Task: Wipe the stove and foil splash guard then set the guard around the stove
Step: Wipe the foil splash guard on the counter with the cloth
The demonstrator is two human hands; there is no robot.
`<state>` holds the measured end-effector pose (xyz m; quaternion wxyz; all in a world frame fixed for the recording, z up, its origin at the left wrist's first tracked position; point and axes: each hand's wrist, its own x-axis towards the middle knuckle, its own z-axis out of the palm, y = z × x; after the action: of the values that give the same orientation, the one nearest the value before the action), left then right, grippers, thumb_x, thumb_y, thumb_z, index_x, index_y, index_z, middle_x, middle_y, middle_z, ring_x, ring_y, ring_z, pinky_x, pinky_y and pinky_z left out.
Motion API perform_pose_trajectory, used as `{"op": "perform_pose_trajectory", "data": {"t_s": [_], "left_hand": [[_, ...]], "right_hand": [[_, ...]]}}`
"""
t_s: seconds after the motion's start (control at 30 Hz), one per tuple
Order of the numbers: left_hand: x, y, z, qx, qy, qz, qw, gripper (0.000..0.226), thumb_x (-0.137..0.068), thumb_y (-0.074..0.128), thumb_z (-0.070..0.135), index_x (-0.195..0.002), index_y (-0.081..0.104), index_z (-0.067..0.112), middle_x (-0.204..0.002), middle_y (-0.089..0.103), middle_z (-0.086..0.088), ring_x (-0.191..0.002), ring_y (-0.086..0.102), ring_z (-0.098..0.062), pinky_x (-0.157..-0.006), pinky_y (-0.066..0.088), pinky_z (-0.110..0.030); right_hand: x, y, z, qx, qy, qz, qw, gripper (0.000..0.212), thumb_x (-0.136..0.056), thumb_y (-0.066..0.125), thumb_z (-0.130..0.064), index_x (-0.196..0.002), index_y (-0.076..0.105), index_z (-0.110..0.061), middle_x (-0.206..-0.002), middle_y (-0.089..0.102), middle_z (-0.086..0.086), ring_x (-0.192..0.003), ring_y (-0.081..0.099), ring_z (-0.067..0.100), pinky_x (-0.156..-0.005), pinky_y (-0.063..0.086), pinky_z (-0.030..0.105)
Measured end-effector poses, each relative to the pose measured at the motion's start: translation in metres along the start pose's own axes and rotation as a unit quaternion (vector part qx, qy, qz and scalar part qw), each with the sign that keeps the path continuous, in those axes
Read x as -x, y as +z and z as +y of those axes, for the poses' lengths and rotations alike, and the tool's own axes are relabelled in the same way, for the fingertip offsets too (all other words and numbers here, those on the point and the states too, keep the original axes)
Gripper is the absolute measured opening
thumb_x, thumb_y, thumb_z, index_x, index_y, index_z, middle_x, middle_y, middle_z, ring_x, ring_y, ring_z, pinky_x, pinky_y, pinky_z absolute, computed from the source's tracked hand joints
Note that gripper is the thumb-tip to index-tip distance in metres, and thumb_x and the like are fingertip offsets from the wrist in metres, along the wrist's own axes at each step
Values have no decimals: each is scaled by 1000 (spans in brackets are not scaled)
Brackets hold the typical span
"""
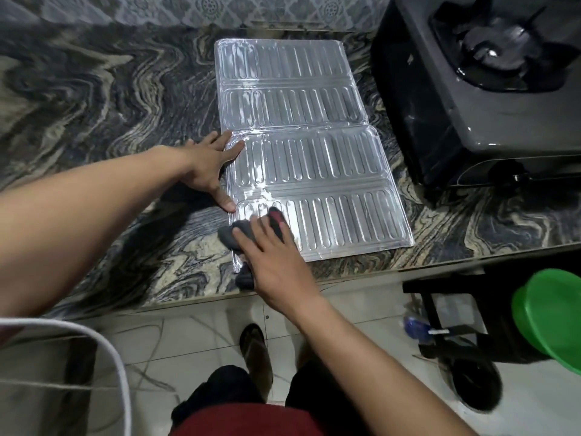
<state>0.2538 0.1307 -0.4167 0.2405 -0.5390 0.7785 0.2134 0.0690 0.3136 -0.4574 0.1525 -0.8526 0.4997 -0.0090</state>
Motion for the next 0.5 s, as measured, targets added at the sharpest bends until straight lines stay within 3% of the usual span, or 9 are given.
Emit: {"op": "perform_pose_trajectory", "data": {"t_s": [0.13,0.27,0.37,0.5], "left_hand": [[-1,-1,3,-2,-8,-7,1000,161,-33,74,84,-154,-22,34,-162,-30,1,-151,-20,-26,-120,1,-62],[-3,-2,6,2,-25,-14,1000,164,-31,77,80,-153,-23,36,-162,-31,2,-151,-21,-27,-120,2,-61],[-3,-6,12,3,-45,-28,999,168,-27,79,78,-152,-24,36,-162,-31,2,-151,-20,-30,-121,4,-60],[-1,-12,21,20,-71,-35,997,172,-22,81,75,-153,-23,34,-162,-30,-1,-152,-17,-31,-123,8,-56]], "right_hand": [[25,-5,48,9,-86,-11,996,51,-103,36,-28,-154,29,-24,-161,22,13,-151,15,26,-123,-2,41],[59,-27,124,-22,23,17,999,52,-104,38,-26,-154,28,-25,-163,15,9,-152,8,22,-121,-5,35],[71,-37,171,-37,115,35,992,51,-104,38,-23,-154,28,-25,-164,12,7,-152,7,21,-123,3,42],[67,-44,178,-47,160,38,985,49,-106,28,-31,-155,26,-22,-164,14,10,-152,6,22,-122,5,43]]}}
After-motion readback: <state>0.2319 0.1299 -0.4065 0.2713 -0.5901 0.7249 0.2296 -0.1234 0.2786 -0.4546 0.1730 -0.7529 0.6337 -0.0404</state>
